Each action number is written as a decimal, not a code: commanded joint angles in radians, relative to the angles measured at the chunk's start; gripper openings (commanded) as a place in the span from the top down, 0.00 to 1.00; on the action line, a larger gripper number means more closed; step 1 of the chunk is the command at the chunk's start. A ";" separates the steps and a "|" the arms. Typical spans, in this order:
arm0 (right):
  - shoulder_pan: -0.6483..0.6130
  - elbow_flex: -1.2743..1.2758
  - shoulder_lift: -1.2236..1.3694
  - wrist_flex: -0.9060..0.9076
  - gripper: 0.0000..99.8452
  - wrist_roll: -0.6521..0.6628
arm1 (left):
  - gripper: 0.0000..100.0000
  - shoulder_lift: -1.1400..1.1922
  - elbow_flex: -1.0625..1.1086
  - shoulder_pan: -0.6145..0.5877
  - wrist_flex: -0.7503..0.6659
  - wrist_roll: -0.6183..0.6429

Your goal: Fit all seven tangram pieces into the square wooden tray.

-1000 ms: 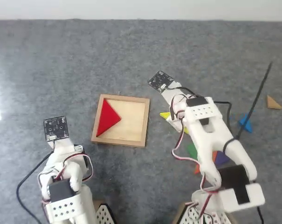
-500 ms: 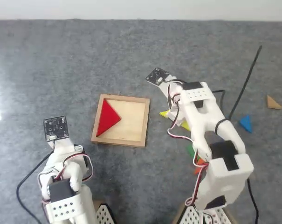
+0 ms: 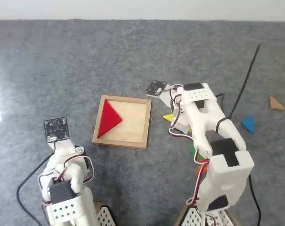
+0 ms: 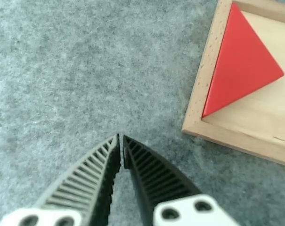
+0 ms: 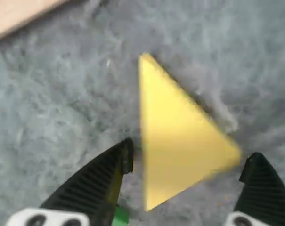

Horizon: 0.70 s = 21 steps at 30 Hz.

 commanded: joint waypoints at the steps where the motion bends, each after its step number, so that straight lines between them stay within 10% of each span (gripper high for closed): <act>1: -0.007 -0.101 0.033 0.074 0.64 0.020 | 0.99 -0.017 -0.007 -0.003 0.008 -0.008; 13: -0.007 -0.258 0.142 0.104 0.86 0.029 | 0.99 -0.017 -0.007 -0.003 0.008 -0.008; 21: 0.002 -0.253 -0.001 0.223 0.60 0.127 | 0.99 -0.017 -0.007 -0.003 0.008 -0.008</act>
